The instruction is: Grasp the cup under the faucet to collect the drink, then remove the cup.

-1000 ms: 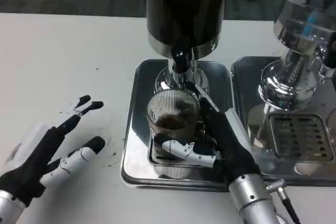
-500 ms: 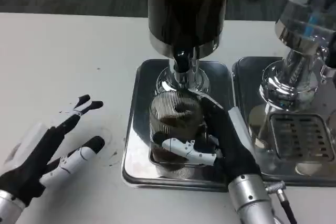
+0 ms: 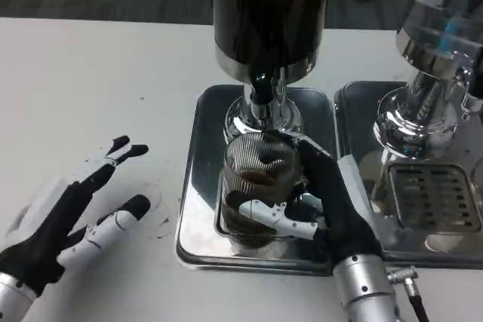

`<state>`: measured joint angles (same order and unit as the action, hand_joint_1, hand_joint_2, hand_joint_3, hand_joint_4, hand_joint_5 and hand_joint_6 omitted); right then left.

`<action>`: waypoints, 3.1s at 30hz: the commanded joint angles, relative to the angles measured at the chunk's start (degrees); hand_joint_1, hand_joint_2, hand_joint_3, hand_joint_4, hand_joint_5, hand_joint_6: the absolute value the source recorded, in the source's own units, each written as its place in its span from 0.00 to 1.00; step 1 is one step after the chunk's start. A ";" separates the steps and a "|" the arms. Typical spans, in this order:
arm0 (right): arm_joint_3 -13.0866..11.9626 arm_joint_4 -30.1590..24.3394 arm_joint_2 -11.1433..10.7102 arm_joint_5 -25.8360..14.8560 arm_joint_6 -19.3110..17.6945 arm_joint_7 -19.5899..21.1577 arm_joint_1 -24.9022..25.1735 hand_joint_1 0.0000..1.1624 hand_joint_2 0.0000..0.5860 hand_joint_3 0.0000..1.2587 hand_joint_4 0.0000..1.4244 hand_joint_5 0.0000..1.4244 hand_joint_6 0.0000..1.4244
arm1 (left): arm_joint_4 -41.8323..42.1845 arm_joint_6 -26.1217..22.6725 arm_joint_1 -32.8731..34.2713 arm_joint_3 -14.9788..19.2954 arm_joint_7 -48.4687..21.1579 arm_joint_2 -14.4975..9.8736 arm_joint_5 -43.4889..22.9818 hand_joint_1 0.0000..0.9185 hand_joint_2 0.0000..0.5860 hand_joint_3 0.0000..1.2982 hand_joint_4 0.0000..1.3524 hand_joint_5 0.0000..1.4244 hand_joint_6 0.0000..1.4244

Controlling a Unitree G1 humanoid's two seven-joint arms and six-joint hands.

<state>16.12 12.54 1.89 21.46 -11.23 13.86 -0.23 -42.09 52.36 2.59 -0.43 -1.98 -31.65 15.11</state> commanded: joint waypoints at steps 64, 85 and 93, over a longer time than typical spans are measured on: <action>0.14 -28.50 -7.59 7.04 0.74 -4.26 -18.22 0.85 0.37 0.26 0.36 0.43 0.63 | 26.42 -15.70 -15.05 0.77 14.99 -8.77 25.61 0.00 0.21 0.00 0.00 0.00 0.00; 0.51 -34.27 -9.28 6.56 0.05 -7.54 -22.83 0.86 0.38 0.26 0.36 0.43 0.62 | 36.81 -17.66 -26.64 2.46 20.26 -8.66 29.44 0.00 0.19 0.00 0.00 0.00 0.00; 1.11 -37.20 -9.34 7.34 0.52 -8.01 -25.68 0.86 0.38 0.26 0.36 0.43 0.62 | 37.96 -18.27 -28.46 2.46 19.67 -8.33 28.64 0.00 0.19 0.00 0.00 0.00 0.00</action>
<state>17.01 -22.56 -7.57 29.19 -9.75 5.77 -25.70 -4.89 34.55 -25.09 1.69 17.41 -39.92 43.69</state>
